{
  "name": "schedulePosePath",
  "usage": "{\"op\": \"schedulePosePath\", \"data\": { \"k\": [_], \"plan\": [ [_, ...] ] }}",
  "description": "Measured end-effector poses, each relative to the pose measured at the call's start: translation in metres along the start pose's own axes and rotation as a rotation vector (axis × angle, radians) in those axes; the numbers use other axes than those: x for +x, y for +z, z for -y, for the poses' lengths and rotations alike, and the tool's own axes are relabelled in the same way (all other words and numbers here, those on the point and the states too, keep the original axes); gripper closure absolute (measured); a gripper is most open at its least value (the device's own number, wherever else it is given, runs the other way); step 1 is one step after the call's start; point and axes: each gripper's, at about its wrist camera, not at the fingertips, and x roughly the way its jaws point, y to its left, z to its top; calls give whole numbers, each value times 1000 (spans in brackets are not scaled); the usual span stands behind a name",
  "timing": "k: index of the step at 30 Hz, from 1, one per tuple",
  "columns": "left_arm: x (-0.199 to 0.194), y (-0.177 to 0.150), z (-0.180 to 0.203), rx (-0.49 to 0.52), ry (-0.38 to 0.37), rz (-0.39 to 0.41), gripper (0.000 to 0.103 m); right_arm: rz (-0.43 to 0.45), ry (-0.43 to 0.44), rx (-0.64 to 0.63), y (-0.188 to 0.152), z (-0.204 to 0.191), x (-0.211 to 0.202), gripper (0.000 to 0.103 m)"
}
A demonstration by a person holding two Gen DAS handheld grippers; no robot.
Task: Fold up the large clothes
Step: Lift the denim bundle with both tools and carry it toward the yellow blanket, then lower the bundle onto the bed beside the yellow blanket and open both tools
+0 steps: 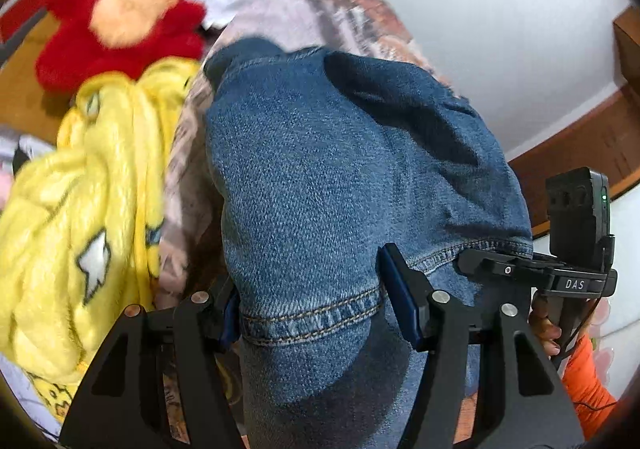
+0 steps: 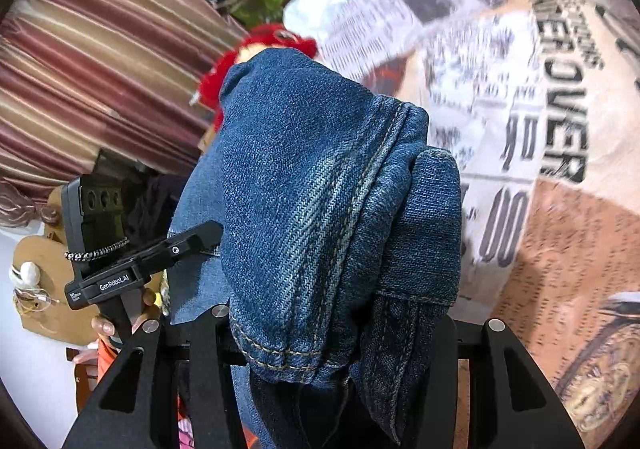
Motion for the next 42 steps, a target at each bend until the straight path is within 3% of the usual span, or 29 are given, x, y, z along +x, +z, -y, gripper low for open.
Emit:
{"op": "schedulePosePath", "data": {
  "k": [4, 8, 11, 16, 19, 25, 32, 37, 42],
  "plan": [
    [24, -6, -15, -2, 33, -36, 43, -43, -45, -8, -2, 12, 27, 57],
    [32, -14, -23, 1, 46, -11, 43, -49, -63, -20, -1, 20, 42, 56],
    [36, -17, -26, -4, 60, -1, 40, -56, -74, -13, 4, 32, 53, 50],
    [42, -24, -31, -42, 84, 7, 30, -55, -127, -13, 2, 44, 61, 33],
    [34, -27, -30, -53, 92, 8, 30, -62, -150, -14, 0, 46, 48, 31],
    [9, -33, -10, 78, 228, 63, 31, 15, -205, -68, -4, 31, -1, 30],
    [-24, -40, 20, 210, 305, 182, 31, 179, -203, -126, 4, 1, -47, 30],
    [-16, -43, 34, 247, 308, 198, 30, 197, -246, -213, 3, -22, -28, 30],
    [13, -65, 41, 312, 339, 118, 30, 95, -304, -289, -16, -20, 16, 30]
  ]
}}
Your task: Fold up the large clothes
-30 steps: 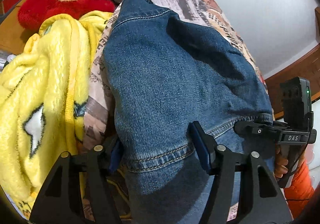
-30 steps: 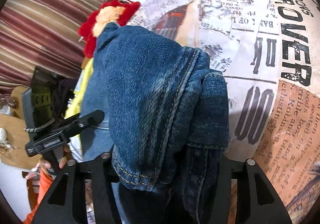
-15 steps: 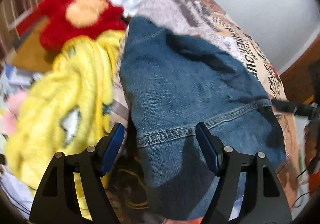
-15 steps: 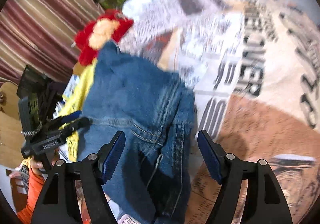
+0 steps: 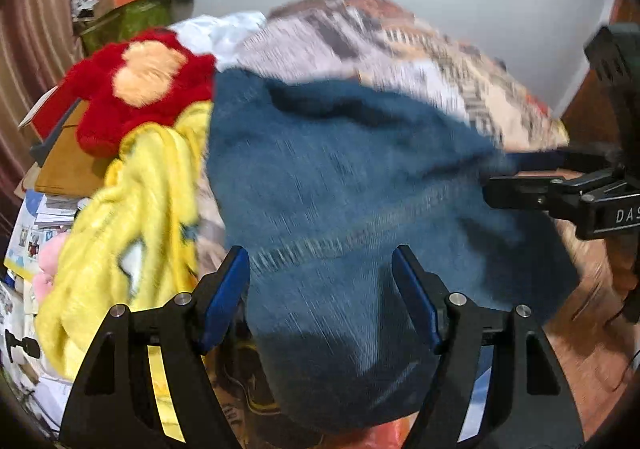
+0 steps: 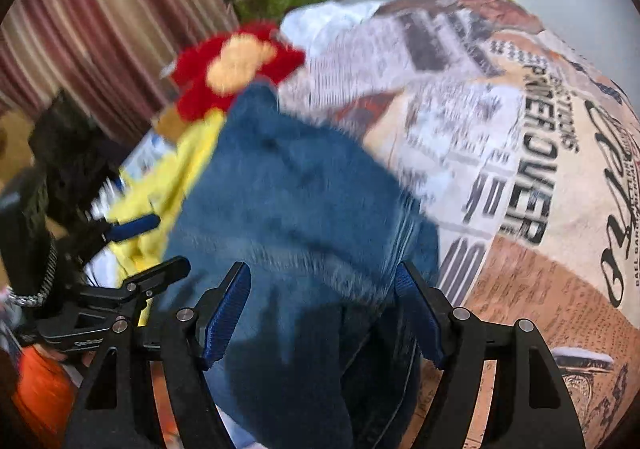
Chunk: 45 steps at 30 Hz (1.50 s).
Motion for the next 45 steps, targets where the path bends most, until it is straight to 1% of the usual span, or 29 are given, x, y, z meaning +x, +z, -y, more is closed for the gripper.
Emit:
{"op": "schedulePosePath", "data": {
  "k": [1, 2, 3, 4, 6, 7, 9, 11, 13, 19, 22, 25, 28, 31, 33, 34, 35, 38, 41, 45],
  "plan": [
    [5, -7, 3, 17, 19, -11, 26, -17, -20, -16, -6, 0, 6, 30],
    [5, -13, 7, 33, 46, 2, 24, -39, -53, -42, -16, 0, 12, 30],
    [4, -18, 9, 44, 67, 12, 19, -51, -72, -64, -22, 2, 16, 30],
    [3, -23, 9, 51, 78, 13, 17, -50, -80, -83, -29, 3, 17, 30],
    [-3, -33, 9, 46, 81, 24, 17, -34, -63, -91, -42, 10, 10, 29],
    [-5, -36, 6, 35, 75, 26, 14, -35, -52, -82, -47, 14, 7, 29],
    [-9, -44, -1, -10, 53, 12, 11, -39, -23, -38, -55, 23, -2, 28],
    [-12, -52, -5, -47, 27, 2, 11, -44, -10, -15, -63, 27, -9, 28],
    [-18, -59, -7, -67, 23, -7, 11, -39, -20, -14, -68, 26, -16, 28],
    [-38, -71, -3, -63, 103, -22, 11, 6, -111, -41, -87, 17, -51, 28],
    [-56, -70, 1, -78, 116, 11, 12, 71, -137, -39, -92, 12, -75, 28],
    [-87, -61, 6, -96, 113, 94, 12, 151, -134, -31, -93, 2, -106, 28],
    [-126, -50, 16, -94, 118, 205, 12, 275, -128, -37, -90, -17, -146, 28],
    [-173, -41, 29, -79, 126, 338, 12, 382, -118, -48, -86, -34, -180, 28],
    [-201, -37, 38, -60, 135, 421, 12, 479, -105, -62, -86, -51, -210, 28],
    [-213, -34, 41, -51, 136, 461, 12, 507, -100, -66, -86, -56, -218, 28],
    [-231, -34, 47, -44, 136, 517, 12, 561, -90, -72, -88, -66, -234, 28],
    [-267, -37, 59, -40, 118, 633, 12, 664, -63, -82, -95, -85, -265, 28],
    [-296, -42, 66, -44, 101, 716, 12, 751, -56, -98, -106, -106, -290, 28],
    [-324, -55, 74, -53, 91, 809, 12, 823, -54, -105, -123, -125, -310, 28]
  ]
}}
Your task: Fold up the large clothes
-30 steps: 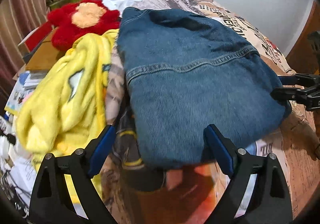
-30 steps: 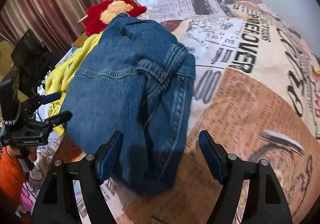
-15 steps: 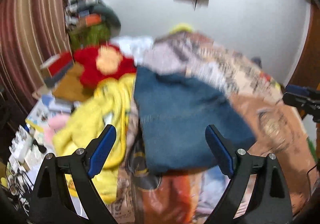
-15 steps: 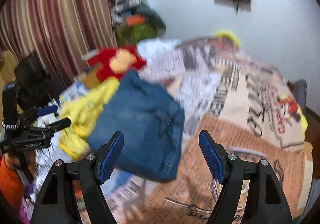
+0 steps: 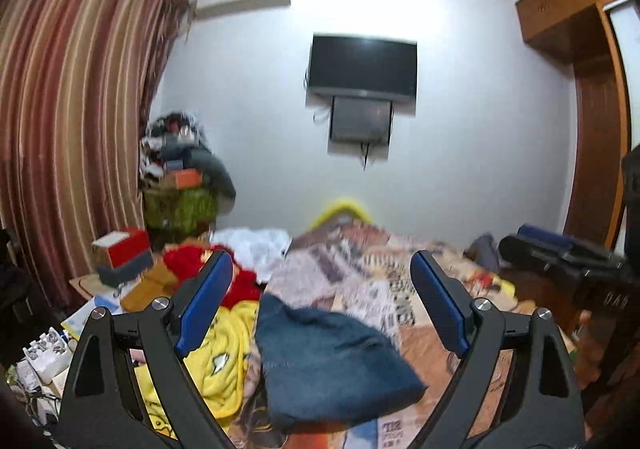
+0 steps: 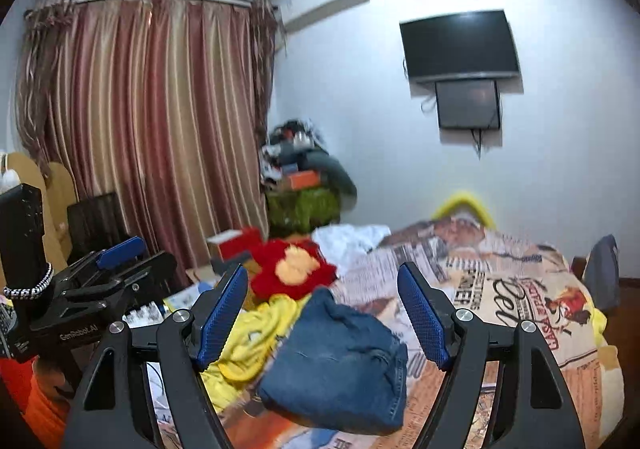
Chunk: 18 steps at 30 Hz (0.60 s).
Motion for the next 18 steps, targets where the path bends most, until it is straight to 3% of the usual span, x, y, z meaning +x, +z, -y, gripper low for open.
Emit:
{"op": "schedulePosePath", "data": {
  "k": [5, 12, 14, 18],
  "plan": [
    [-25, 2, 6, 0, 0, 58, 12, 48, -16, 2, -4, -17, -24, 28],
    [-36, -6, 11, 7, 10, 54, 6, 65, -47, 9, -11, -27, -44, 27],
    [-38, -8, 12, 10, 18, 53, 3, 61, -55, 18, -12, -26, -47, 22],
    [-42, -11, 12, 4, 17, 44, 0, 78, -108, 16, -17, -28, -52, 4]
  ]
}}
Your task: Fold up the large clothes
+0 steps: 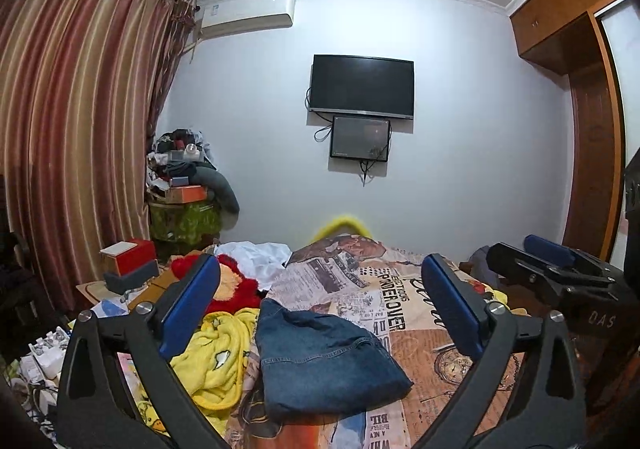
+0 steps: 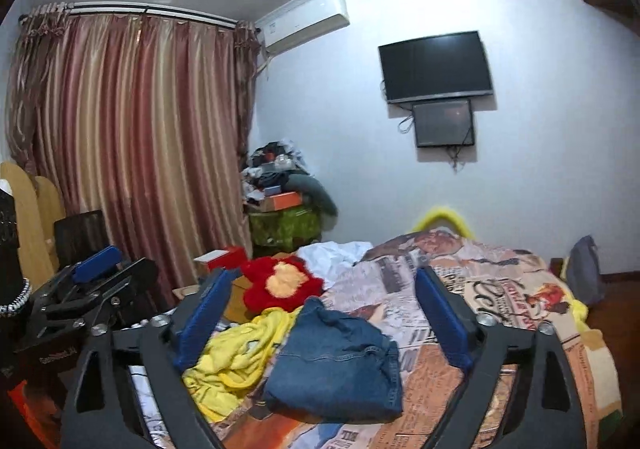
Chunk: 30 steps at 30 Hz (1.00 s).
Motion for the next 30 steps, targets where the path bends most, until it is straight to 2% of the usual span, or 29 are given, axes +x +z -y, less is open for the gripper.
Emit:
{"op": "schedulePosePath", "data": {
  "k": [2, 13, 30],
  "plan": [
    [-1, -1, 0, -3, 2, -1, 0, 6, -14, -7, -1, -1, -3, 0],
    [1, -8, 5, 11, 10, -19, 0, 0, -42, -15, -6, -1, -5, 0],
    [9, -12, 5, 8, 7, -43, 0, -13, -35, 10, -5, 4, -5, 0]
  ]
}}
